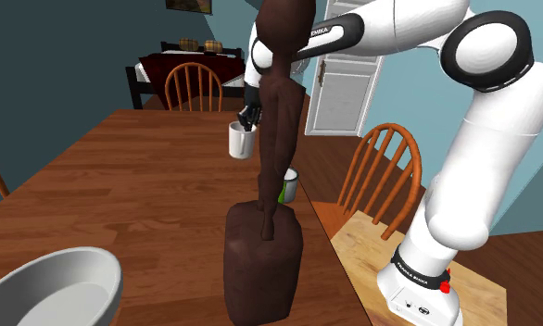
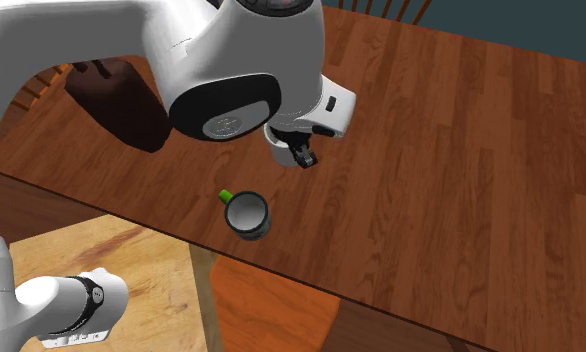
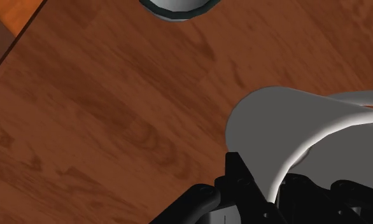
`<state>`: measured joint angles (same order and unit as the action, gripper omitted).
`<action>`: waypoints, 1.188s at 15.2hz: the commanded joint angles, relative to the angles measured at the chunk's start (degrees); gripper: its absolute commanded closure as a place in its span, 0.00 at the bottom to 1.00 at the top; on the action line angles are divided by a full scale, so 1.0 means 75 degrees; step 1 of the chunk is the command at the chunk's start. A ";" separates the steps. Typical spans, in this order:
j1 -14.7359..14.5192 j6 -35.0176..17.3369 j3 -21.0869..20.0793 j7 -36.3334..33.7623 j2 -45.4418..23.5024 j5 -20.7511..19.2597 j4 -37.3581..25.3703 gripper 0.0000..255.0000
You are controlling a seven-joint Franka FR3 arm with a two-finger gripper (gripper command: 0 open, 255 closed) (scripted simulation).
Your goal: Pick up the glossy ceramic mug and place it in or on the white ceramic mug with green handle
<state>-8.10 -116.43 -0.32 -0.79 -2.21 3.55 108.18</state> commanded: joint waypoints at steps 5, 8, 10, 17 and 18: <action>0.0029 0.0456 0.0028 0.0027 0.0383 -0.0005 -0.0070 1.00; 0.0090 0.0433 0.0095 0.0160 0.1286 0.0003 0.0864 1.00; 0.0131 0.0467 0.0147 0.0248 0.1883 -0.0004 0.1432 1.00; 0.0284 0.0742 0.0354 0.0538 0.3818 -0.0099 0.3108 1.00; 0.0284 0.0638 0.0354 0.0544 0.3811 -0.0097 0.3205 1.00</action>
<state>-6.06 -111.29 2.23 3.09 25.38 2.88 130.85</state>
